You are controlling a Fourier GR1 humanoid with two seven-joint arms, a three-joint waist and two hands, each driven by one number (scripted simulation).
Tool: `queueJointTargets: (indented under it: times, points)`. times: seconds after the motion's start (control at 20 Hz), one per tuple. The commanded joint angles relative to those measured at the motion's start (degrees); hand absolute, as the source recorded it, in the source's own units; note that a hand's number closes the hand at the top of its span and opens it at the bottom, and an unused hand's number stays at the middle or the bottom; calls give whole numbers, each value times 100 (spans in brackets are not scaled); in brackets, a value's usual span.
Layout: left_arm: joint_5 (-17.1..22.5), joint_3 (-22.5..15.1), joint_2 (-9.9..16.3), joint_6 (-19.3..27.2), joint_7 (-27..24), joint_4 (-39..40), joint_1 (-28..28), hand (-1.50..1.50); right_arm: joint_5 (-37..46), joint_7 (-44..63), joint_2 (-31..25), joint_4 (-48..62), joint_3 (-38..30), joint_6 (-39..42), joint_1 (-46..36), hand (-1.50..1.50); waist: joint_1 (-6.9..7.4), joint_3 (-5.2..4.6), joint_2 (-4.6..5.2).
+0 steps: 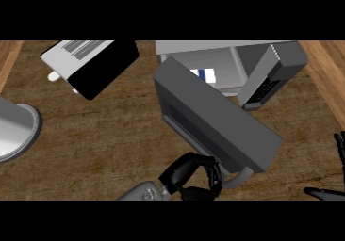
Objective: Pick up the milk, place it into the microwave and close the microwave
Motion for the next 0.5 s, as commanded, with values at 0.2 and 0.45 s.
queueJointTargets:
  times: [0.2, 0.45]
  points:
    - [766, -211, -178, 546, 8, -45, -894, 150, -149, 116, -108, -515, 219, 420, -216, -150, -389, -13, 60]
    - [963, -116, -180, 985, -223, -18, -1377, 150, -192, 354, -309, -734, 369, 570, -226, -150, -650, -15, 94]
